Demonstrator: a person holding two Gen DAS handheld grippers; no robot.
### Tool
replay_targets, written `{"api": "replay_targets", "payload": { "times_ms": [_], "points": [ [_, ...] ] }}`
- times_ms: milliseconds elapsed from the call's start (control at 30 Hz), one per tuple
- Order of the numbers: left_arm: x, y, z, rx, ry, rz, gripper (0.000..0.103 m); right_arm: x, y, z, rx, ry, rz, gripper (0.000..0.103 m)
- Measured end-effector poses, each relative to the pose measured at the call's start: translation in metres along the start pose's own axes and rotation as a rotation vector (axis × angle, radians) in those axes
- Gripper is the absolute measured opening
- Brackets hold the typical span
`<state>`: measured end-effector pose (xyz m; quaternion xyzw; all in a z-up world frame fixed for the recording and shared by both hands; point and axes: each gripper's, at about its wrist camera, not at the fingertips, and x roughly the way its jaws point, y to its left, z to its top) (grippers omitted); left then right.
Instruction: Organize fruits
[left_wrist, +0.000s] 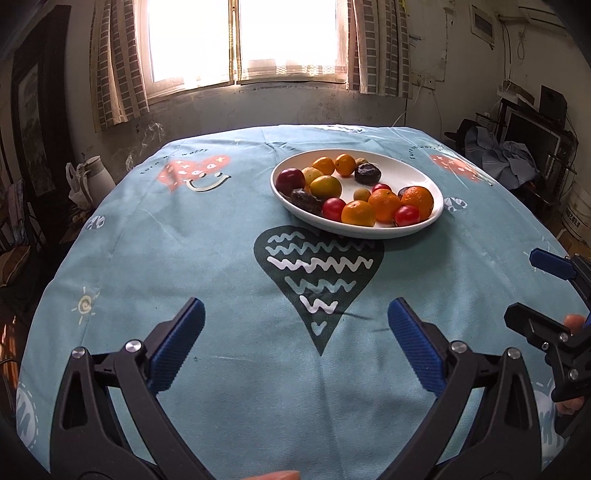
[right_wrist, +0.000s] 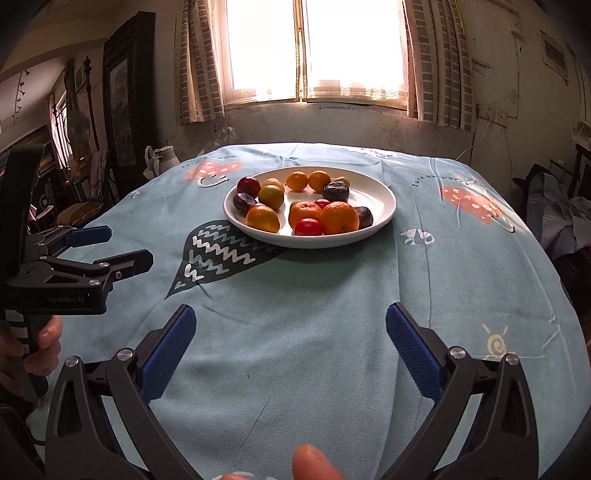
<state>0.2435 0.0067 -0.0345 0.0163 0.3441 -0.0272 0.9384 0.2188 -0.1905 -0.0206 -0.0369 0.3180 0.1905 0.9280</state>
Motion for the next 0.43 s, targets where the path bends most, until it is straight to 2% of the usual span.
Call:
{"api": "replay_targets", "payload": {
  "times_ms": [100, 200, 233, 433],
  "points": [
    [-0.0032, 0.0001, -0.0012, 0.0, -0.023, -0.026, 0.101, 0.0009, 0.0003, -0.001, 0.0, 0.004, -0.008, 0.102],
    [-0.0043, -0.0023, -0.0015, 0.009, -0.043, 0.024, 0.101, 0.0017, 0.0, -0.0012, 0.002, 0.006, -0.008, 0.102],
    [-0.0034, -0.0019, -0.0016, 0.008, -0.042, 0.041, 0.101, 0.0017, -0.0005, -0.0009, 0.003, 0.006, -0.009, 0.102],
    [0.003, 0.0011, -0.0024, -0.009, -0.004, 0.035, 0.101, 0.0026, -0.0015, -0.0003, 0.004, 0.009, -0.012, 0.102]
  ]
}}
